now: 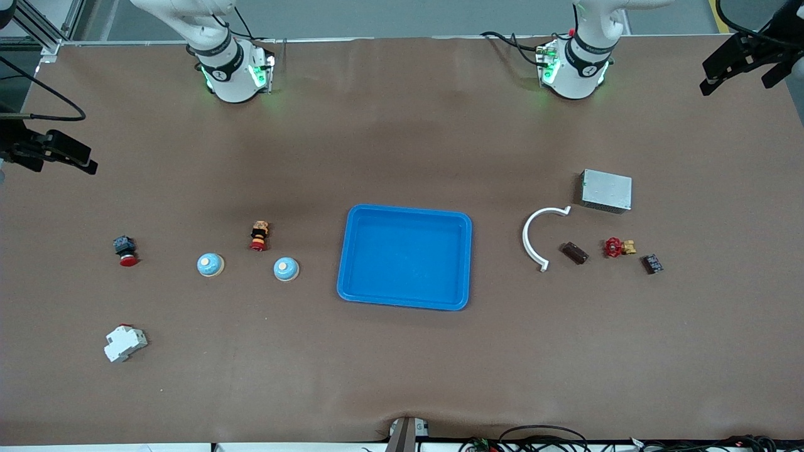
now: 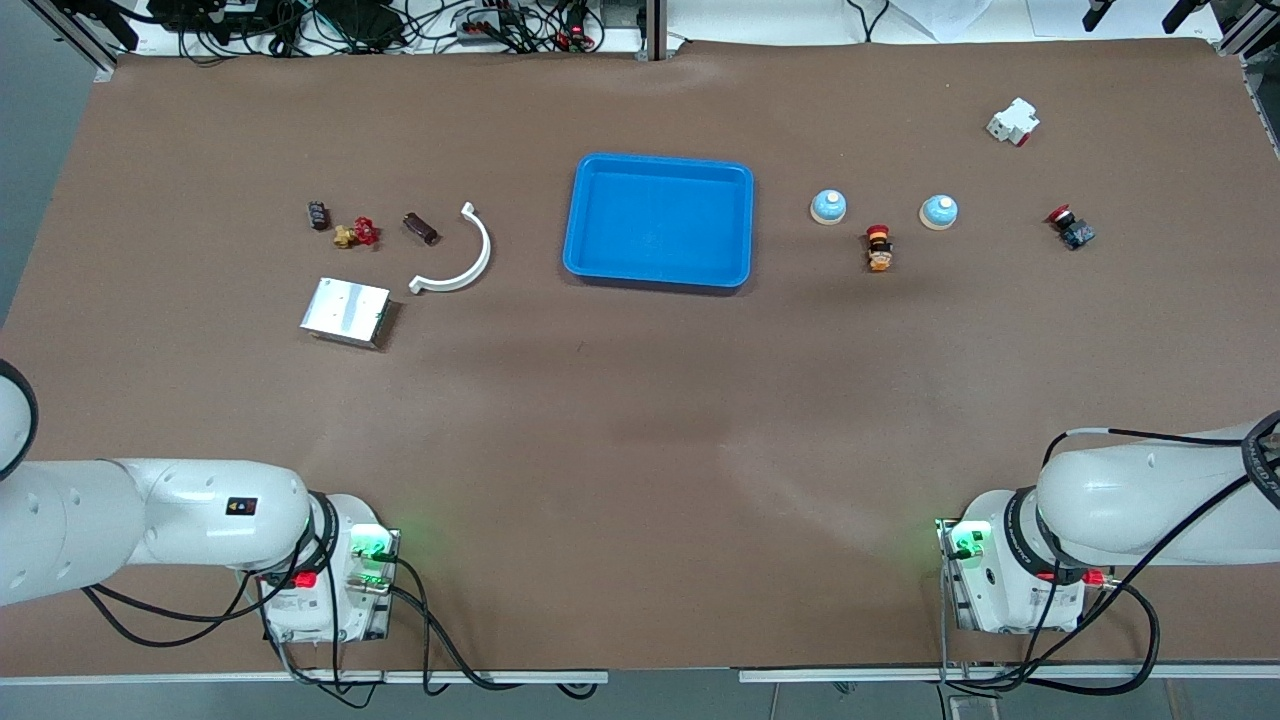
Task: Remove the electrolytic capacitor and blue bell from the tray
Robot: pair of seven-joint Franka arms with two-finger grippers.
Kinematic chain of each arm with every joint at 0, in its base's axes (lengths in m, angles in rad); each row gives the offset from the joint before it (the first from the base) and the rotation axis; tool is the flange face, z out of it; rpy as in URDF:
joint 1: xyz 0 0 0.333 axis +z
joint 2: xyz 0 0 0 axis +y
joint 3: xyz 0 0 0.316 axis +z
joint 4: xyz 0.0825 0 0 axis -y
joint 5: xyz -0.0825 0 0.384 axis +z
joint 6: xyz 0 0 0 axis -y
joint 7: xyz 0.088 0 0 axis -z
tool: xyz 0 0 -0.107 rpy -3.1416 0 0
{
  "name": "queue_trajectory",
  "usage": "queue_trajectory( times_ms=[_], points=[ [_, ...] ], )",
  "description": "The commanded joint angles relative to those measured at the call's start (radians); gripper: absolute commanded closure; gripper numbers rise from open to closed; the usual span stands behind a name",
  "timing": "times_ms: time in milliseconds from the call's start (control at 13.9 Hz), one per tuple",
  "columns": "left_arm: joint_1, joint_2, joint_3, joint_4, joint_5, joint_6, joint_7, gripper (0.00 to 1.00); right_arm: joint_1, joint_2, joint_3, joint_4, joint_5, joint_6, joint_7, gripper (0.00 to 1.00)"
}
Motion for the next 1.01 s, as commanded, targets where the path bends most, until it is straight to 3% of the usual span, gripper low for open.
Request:
queue_trajectory(
  times_ms=[0,360,937],
  points=[
    [-0.002,0.000,-0.003,-0.005,-0.019,0.005,0.005,0.00,-0.016,-0.008,0.015,0.026,0.003,-0.020,-0.002,0.00],
    [-0.002,0.027,-0.010,-0.049,-0.019,0.108,0.008,0.00,-0.021,0.005,0.016,0.061,-0.006,-0.018,-0.005,0.00],
    [-0.008,0.119,-0.010,0.035,-0.008,0.096,0.019,0.00,-0.030,0.005,0.015,0.064,0.002,-0.034,0.001,0.00]
  ],
)
